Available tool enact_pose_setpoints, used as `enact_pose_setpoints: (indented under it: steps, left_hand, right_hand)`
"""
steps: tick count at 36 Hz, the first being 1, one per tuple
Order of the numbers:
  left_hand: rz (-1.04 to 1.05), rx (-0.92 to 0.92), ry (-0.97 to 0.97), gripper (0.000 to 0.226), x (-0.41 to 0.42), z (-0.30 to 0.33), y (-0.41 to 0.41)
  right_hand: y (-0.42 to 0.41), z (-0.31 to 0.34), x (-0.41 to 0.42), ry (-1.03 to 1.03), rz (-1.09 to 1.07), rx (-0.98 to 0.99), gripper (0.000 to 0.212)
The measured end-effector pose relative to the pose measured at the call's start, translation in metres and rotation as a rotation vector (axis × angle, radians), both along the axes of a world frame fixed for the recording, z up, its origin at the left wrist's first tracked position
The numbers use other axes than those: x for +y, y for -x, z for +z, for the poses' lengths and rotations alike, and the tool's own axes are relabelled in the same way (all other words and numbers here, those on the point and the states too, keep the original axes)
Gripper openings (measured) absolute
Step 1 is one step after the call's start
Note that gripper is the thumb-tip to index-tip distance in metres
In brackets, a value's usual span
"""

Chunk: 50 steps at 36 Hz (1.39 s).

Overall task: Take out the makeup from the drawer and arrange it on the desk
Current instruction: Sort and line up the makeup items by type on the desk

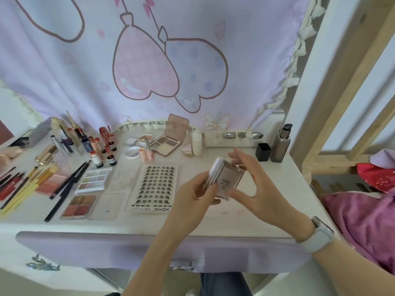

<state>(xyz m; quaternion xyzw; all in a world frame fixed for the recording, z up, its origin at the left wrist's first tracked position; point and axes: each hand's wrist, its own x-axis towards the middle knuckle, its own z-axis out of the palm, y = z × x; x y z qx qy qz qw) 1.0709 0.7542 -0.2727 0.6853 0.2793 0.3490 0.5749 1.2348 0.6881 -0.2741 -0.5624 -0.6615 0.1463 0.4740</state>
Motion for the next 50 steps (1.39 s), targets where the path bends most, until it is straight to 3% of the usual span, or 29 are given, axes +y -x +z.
enact_pose_setpoints:
  steps: [6,9,12,16,21,28,35,42,50]
  left_hand:
    - [0.089,-0.065,-0.019,0.029,0.007,-0.003,0.018]
    - [0.153,-0.236,0.150,0.026,0.005,-0.001,0.016]
    - [0.104,-0.340,0.356,0.057,0.003,0.000,0.013]
    - [0.109,-0.349,0.384,0.065,0.001,0.003,0.010]
    - [0.226,-0.269,0.289,0.040,0.004,-0.002,0.010]
    - [0.236,-0.122,0.114,0.041,0.003,-0.004,0.003]
    - [0.301,-0.039,0.068,0.039,0.000,-0.005,-0.007]
    - [0.329,-0.039,0.172,0.056,0.005,-0.004,-0.019]
    - [0.295,-0.057,0.261,0.048,0.007,-0.002,-0.031]
  right_hand:
    - [0.005,0.006,0.003,-0.011,-0.096,-0.030,0.036]
    - [0.013,0.005,0.003,-0.068,-0.118,-0.016,0.028]
    - [0.024,0.008,0.004,-0.193,-0.173,-0.077,0.016]
    - [0.036,0.008,0.004,-0.233,-0.174,-0.212,0.022]
    - [0.039,0.014,0.000,-0.069,-0.068,-0.168,0.022]
    - [0.033,0.020,0.000,0.008,-0.080,-0.267,0.030]
    - [0.027,0.022,-0.002,-0.014,-0.107,-0.422,0.026]
    - [0.024,0.027,-0.001,0.009,-0.172,-0.424,0.024]
    - [0.013,0.032,0.002,0.130,-0.202,-0.440,0.018]
